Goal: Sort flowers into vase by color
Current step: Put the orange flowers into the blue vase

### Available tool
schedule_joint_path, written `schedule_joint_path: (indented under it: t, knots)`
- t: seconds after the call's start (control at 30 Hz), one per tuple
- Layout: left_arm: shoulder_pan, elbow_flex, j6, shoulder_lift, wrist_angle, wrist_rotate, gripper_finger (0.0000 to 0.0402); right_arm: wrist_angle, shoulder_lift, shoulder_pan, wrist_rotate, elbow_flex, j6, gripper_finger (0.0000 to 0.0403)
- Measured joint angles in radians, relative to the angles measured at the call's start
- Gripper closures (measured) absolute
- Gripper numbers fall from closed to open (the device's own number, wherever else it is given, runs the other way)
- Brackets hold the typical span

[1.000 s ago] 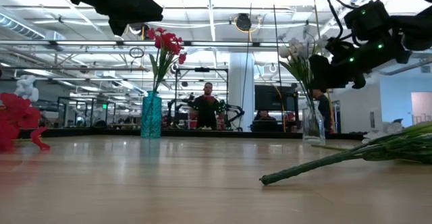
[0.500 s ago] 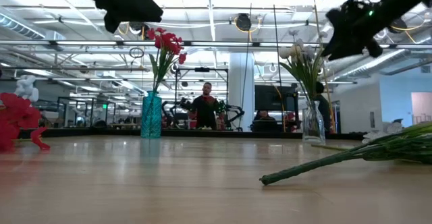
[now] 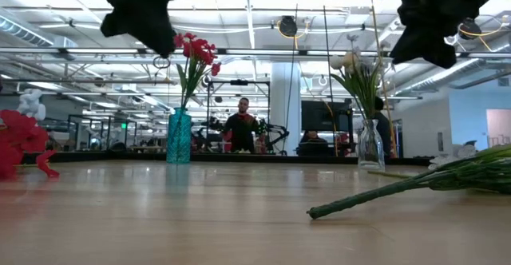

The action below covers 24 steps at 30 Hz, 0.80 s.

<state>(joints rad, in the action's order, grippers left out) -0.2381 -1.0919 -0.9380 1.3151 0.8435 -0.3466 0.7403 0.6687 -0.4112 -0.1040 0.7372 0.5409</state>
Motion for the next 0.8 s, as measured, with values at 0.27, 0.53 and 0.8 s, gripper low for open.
schedule_joint_path:
  t: [0.27,0.53,0.8]
  knots:
    - [-0.081,-0.055,-0.249,0.052,0.154,0.110,0.0311,-0.046,0.118,0.289,0.062,0.000,0.099,0.0399]
    - [-0.253,-0.050,-0.573,0.049,0.251,0.111,0.0311,-0.178,0.288,0.504,0.135,-0.001,0.154,0.0401]
    - [-0.386,0.014,-0.921,0.074,0.219,0.203,0.0311,-0.251,0.384,0.558,0.135,-0.001,0.153,0.0399]
